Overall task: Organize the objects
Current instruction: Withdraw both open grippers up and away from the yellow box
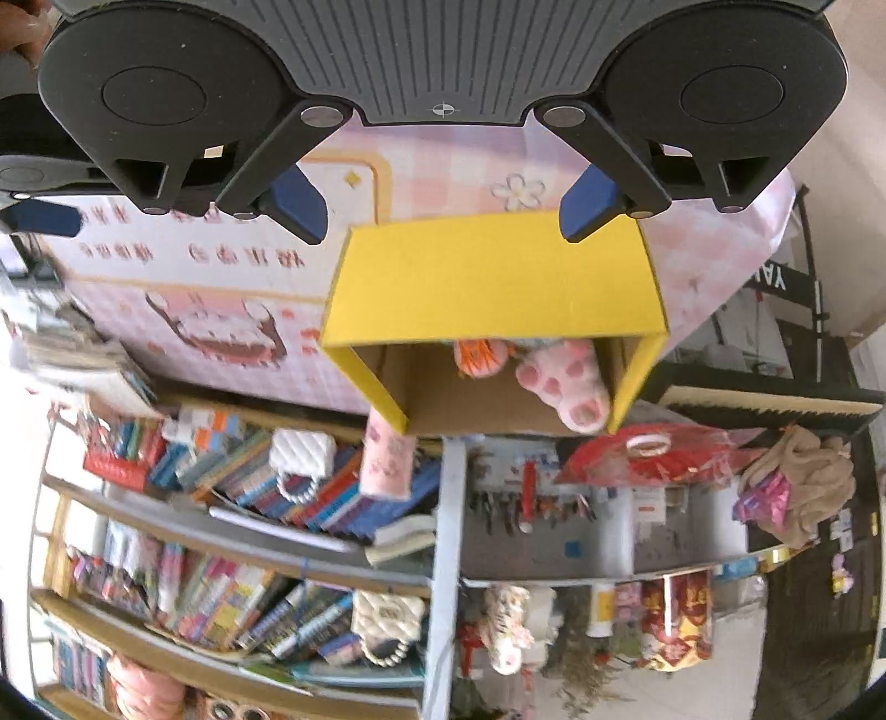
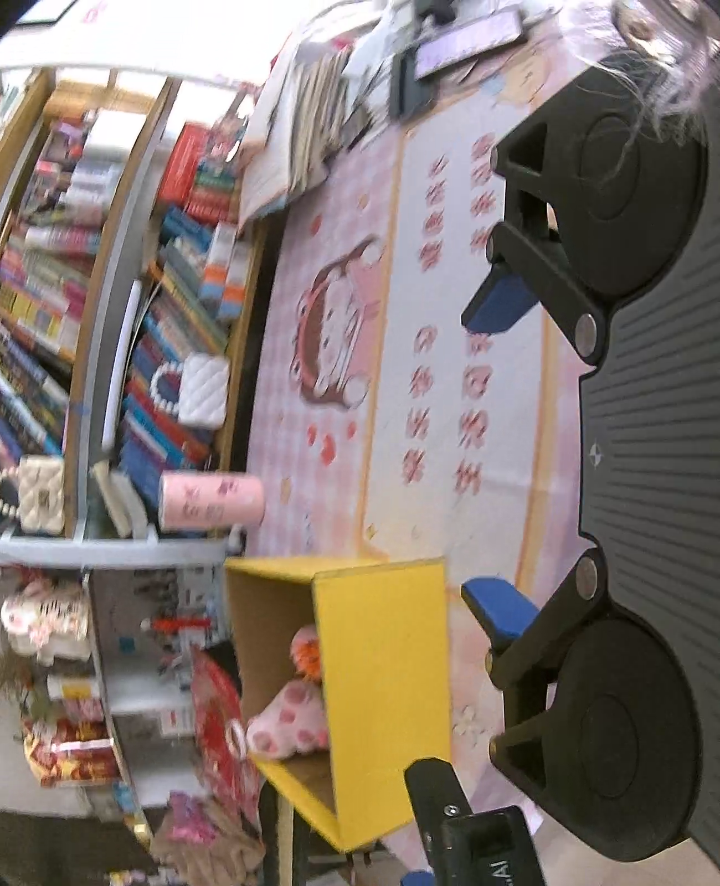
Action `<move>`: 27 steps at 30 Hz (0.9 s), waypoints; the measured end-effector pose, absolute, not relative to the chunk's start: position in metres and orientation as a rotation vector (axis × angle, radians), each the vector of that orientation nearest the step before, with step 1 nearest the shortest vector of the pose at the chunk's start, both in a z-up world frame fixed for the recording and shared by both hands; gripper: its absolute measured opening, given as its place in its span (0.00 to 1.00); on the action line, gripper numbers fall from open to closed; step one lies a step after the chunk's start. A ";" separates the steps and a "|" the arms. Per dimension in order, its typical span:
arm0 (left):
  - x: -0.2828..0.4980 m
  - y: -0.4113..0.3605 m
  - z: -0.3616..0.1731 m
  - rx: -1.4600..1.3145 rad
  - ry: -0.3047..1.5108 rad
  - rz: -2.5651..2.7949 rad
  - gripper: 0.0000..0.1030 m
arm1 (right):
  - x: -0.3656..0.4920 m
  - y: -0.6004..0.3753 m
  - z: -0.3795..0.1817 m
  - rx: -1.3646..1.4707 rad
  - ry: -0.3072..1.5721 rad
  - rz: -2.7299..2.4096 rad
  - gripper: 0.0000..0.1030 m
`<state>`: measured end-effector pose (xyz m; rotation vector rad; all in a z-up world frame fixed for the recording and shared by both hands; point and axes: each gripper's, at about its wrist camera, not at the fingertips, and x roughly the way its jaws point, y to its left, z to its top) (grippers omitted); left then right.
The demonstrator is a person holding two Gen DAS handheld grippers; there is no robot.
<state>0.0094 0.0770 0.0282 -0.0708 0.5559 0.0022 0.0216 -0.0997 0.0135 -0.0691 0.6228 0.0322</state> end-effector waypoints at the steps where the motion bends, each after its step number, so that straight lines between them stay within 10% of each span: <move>1: 0.008 0.074 0.027 -0.064 0.560 -0.006 0.92 | 0.017 -0.102 0.012 -0.069 0.625 0.012 0.98; 27: 0.013 -0.009 0.008 0.075 0.680 -0.103 0.97 | -0.029 -0.176 0.005 0.016 0.666 -0.272 1.00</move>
